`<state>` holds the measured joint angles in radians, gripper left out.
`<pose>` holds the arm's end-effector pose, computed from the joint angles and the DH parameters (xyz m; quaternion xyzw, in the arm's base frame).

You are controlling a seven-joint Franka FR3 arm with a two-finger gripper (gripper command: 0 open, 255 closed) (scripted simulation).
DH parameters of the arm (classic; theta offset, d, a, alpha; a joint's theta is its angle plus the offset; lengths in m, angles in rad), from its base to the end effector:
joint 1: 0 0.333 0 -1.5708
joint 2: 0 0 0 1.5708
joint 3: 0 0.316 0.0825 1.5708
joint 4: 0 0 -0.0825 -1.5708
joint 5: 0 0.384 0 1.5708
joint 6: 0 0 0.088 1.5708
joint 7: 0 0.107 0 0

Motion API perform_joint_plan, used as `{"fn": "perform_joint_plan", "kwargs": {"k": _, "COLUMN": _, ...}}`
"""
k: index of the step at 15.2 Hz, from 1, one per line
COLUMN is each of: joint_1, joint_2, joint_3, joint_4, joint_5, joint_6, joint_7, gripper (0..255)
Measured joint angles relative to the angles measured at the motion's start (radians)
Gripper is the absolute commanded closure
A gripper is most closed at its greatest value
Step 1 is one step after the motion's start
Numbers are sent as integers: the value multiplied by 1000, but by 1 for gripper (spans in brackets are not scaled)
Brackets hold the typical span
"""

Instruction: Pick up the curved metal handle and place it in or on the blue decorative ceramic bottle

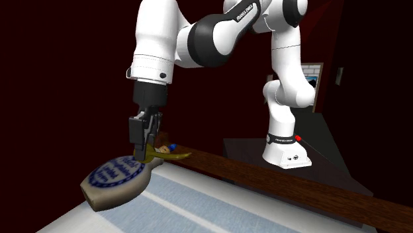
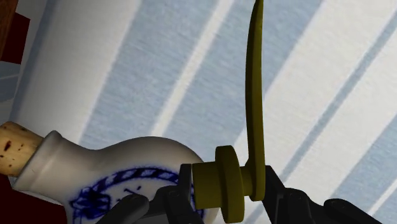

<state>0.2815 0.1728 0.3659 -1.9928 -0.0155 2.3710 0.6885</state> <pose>0.4888 0.3601 0.4031 -0.9936 0.0213 -0.0699 0.0862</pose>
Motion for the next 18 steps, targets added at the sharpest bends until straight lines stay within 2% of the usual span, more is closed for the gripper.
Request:
{"fn": "perform_joint_plan", "kwargs": {"k": 14, "joint_1": -7, "joint_2": -68, "joint_3": 5, "joint_4": 111, "joint_5": 30, "joint_6": -174, "joint_7": -14, "gripper": 255}}
{"fn": "perform_joint_plan", "kwargs": {"k": 18, "joint_1": -37, "joint_2": -33, "joint_3": -19, "joint_4": 172, "joint_5": 33, "joint_6": -205, "joint_7": -70, "gripper": 255}}
